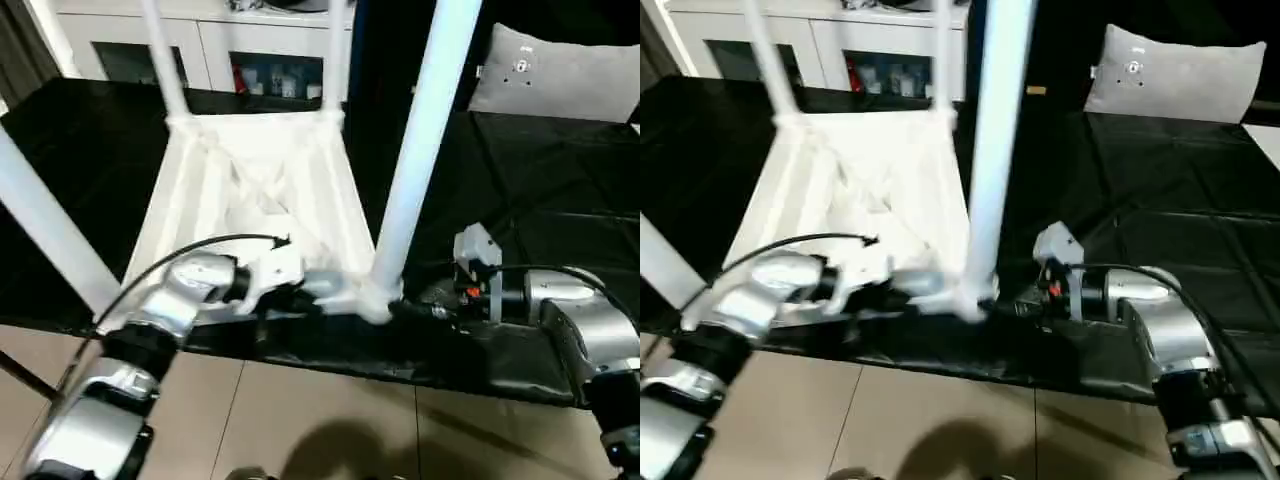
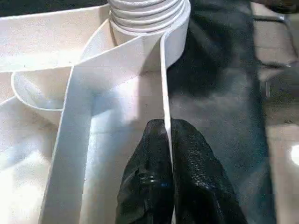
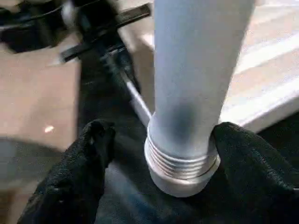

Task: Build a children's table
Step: Rotate leg to tighten

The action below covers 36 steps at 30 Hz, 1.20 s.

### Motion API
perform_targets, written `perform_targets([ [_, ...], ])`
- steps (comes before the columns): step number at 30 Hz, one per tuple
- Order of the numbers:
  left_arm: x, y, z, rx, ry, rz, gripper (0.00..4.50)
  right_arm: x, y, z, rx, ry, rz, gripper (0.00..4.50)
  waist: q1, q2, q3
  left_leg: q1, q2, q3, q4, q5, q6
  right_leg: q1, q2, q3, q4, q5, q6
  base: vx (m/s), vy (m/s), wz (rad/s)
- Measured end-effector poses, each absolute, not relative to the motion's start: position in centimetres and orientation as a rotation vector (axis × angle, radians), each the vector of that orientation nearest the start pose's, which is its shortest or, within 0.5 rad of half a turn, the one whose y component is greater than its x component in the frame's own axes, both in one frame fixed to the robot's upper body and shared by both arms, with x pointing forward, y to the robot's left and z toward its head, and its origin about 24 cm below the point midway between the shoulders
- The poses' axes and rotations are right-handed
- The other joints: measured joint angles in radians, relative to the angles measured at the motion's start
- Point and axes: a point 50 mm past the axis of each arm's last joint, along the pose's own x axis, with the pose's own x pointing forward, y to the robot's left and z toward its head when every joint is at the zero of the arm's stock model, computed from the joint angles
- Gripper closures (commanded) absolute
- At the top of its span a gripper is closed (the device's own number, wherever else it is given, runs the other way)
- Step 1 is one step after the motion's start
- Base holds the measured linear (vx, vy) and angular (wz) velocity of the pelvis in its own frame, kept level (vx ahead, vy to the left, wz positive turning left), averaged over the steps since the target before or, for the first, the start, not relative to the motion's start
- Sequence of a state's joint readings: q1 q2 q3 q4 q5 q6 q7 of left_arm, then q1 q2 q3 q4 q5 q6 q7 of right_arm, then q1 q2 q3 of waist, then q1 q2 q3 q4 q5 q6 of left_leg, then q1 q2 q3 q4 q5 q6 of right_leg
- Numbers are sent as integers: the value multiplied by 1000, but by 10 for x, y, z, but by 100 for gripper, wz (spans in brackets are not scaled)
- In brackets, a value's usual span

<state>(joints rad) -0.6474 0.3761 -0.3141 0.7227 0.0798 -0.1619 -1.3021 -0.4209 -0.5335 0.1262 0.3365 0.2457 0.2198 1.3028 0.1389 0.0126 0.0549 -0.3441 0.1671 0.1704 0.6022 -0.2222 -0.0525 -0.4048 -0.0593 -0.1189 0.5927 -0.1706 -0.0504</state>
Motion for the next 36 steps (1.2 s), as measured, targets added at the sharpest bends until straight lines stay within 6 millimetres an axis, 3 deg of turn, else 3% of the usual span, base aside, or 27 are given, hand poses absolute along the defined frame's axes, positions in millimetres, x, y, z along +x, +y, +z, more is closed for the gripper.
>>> perform_targets([
  [9, 314, 132, 56, 618, 367, -1607, 450, 289, -179, 73, -129, 367, 1410, 202, 31, -1, 0, -3, 0, 0, 2, 0, 0, 0, -1, -1, 0, 3, -5, 0, 0, 0],
  [14, 314, 135, 56, 619, 381, -1616, 450, 293, -174, 70, -108, 351, 1418, 243, 28, -1, -1, -3, 2, 0, 3, 0, 0, 0, -1, -2, 1, 0, -1, 0, 0, 0],
  [22, 315, 135, 56, 566, 395, -1609, 450, 292, -172, 69, -66, 366, 1417, 254, 27, -2, -1, -3, 2, 0, 3, 1, -2, 0, -1, -3, 2, 1, -1, 0, 0, 0],
  [26, 317, 135, 55, 491, 440, -1537, 450, 291, -169, 67, -26, 358, 1336, 254, 26, -2, -1, -2, 3, 1, 3, 1, -2, 0, -1, -3, 3, 1, -1, 0, 0, 0],
  [27, 318, 134, 54, 477, 448, -1506, 450, 293, -167, 65, -17, 357, 1301, 254, 22, -2, -1, -1, 3, 1, 3, 2, -3, 0, 0, -3, 3, 2, -2, 0, 0, 0],
  [31, 328, 120, 49, 387, 471, -1295, 450, 310, -159, 59, 35, 330, 959, 254, -27, -3, -1, 7, 3, 2, 2, 3, -11, 4, -1, -3, 0, 4, -3, 0, 0, 0],
  [34, 335, 104, 46, 372, 463, -1164, 450, 327, -145, 57, 111, 335, 731, 254, -53, -3, -2, 12, 3, 3, 1, 3, -11, 9, 0, -5, -2, 4, -2, 0, 0, 0],
  [36, 338, 97, 46, 376, 453, -1099, 450, 334, -139, 57, 132, 339, 632, 254, -57, -3, -2, 12, 4, 2, -1, 4, -12, 9, 0, -9, -9, 4, -2, 0, 0, 0],
])
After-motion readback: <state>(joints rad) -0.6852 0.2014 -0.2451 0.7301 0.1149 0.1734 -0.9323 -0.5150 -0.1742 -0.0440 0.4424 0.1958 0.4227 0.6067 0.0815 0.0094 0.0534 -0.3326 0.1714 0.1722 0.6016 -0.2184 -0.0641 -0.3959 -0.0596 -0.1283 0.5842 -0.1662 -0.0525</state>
